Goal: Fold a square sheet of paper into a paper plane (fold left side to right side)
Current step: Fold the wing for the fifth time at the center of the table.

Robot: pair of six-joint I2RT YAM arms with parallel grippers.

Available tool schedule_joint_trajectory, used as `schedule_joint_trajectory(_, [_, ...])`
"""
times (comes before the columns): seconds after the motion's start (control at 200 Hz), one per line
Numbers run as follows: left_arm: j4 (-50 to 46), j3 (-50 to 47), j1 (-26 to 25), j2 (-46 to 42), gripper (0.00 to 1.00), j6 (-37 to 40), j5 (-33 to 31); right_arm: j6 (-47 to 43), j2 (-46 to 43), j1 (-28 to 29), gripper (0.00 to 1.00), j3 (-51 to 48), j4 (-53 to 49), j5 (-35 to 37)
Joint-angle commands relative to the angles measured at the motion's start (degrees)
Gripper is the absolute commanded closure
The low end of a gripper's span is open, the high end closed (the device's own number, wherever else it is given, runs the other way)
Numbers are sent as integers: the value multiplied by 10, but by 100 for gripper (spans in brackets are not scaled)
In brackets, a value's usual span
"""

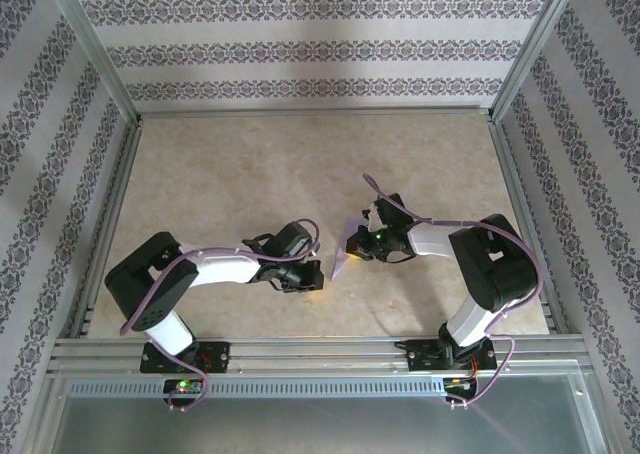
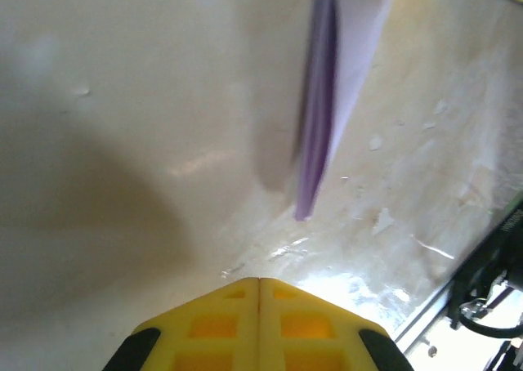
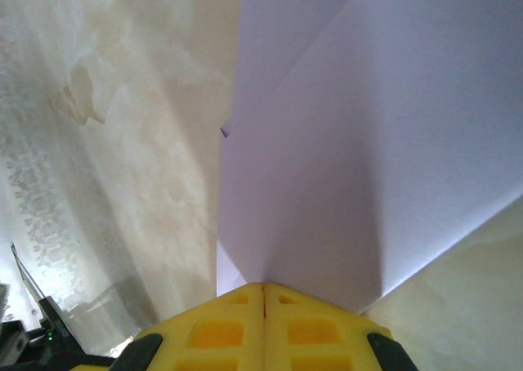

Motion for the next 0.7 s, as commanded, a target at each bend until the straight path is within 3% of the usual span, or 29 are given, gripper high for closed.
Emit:
schedule_joint_trajectory(0.0, [-3, 24, 8, -22, 95, 20, -11, -15, 28, 0, 100, -10, -62, 59])
schedule_joint_trajectory(0.405, [66, 148, 11, 126, 96, 28, 6, -13, 25, 2, 100, -13, -63, 59])
schedule_joint_trajectory(0.7, [48, 181, 16, 172, 96, 49, -3, -12, 24, 4, 100, -13, -63, 60])
